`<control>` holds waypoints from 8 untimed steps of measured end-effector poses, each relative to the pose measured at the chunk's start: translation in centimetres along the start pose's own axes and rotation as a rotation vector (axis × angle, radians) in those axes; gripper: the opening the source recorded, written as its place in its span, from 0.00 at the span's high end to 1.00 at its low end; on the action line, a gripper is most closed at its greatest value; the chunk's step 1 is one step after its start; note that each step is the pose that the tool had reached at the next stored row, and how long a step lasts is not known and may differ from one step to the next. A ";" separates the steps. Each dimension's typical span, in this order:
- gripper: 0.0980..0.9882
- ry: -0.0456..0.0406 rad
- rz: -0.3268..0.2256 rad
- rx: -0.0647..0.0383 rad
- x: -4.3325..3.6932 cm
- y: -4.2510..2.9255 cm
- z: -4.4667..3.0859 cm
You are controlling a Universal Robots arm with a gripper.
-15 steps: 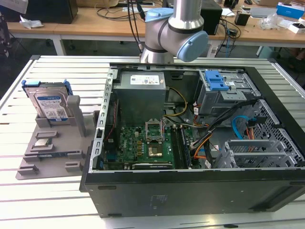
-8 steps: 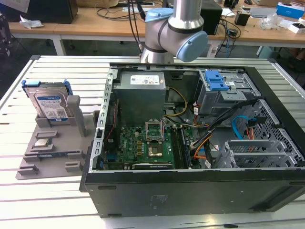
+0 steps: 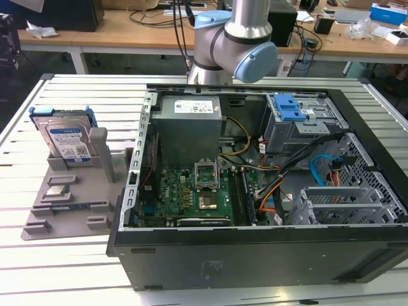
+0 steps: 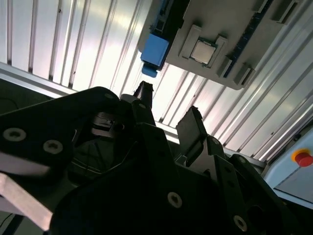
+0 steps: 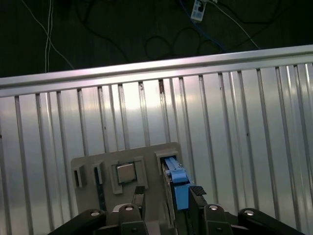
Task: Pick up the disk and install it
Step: 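Pick up the disk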
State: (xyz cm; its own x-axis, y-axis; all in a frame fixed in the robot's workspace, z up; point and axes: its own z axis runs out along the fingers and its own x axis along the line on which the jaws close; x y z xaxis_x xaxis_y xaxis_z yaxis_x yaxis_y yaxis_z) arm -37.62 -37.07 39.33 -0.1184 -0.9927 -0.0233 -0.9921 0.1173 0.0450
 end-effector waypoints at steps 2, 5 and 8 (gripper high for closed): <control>0.57 0.0000 0.000 0.000 -0.23 0.01 0.03; 0.57 0.0000 0.000 0.000 -0.37 -0.09 0.29; 0.57 0.0001 0.000 0.000 -0.40 -0.15 0.56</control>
State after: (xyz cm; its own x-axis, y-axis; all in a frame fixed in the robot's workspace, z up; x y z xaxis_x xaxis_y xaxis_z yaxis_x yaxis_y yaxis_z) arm -37.45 -36.67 38.77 -0.1184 -0.9927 -0.0232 -0.9921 0.1173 0.0452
